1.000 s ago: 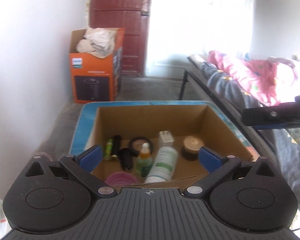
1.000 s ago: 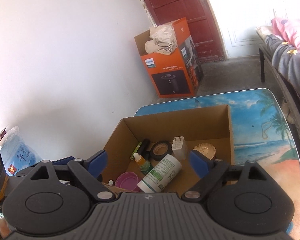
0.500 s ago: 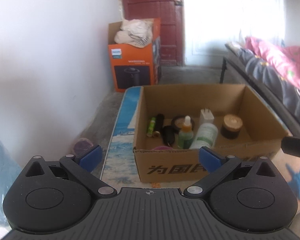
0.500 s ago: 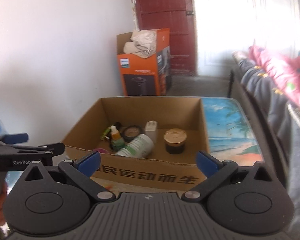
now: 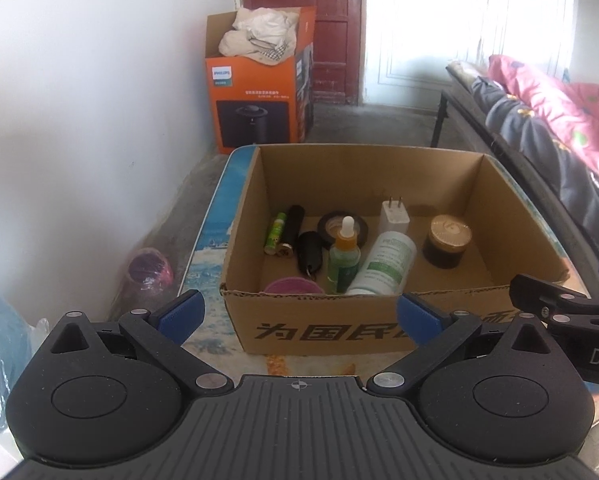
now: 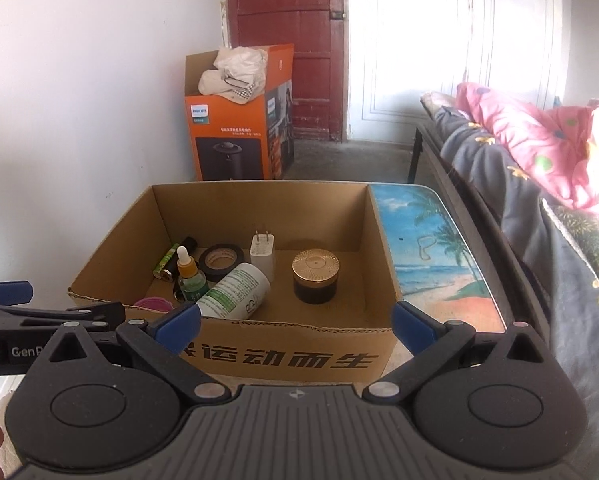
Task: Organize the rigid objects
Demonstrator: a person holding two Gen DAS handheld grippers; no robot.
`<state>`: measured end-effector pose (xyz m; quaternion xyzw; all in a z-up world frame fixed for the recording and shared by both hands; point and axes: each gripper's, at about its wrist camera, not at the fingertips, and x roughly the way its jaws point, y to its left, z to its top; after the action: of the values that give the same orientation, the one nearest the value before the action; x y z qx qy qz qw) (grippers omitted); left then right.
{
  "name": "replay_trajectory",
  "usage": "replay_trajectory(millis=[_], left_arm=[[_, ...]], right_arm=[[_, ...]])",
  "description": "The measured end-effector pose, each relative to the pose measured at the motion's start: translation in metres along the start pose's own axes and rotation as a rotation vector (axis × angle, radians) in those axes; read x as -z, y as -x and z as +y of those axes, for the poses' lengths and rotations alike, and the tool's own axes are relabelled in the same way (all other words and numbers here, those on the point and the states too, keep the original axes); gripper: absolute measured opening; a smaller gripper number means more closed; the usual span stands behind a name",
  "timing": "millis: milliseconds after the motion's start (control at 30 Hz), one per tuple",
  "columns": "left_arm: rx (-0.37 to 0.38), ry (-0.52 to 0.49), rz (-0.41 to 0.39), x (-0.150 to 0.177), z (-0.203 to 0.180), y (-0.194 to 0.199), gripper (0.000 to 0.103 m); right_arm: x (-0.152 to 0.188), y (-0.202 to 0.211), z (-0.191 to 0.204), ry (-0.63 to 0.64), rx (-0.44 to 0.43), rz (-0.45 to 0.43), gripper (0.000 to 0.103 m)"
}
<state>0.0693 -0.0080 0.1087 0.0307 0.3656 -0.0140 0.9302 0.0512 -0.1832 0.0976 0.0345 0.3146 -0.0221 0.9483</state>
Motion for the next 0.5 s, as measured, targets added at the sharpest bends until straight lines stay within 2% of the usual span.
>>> replay_trajectory(millis=[500], left_arm=[[-0.029, -0.007, 0.032, -0.003, -0.006, -0.006, 0.103]], right_arm=[[0.003, -0.013, -0.005, -0.011, 0.025, 0.042, 0.103]])
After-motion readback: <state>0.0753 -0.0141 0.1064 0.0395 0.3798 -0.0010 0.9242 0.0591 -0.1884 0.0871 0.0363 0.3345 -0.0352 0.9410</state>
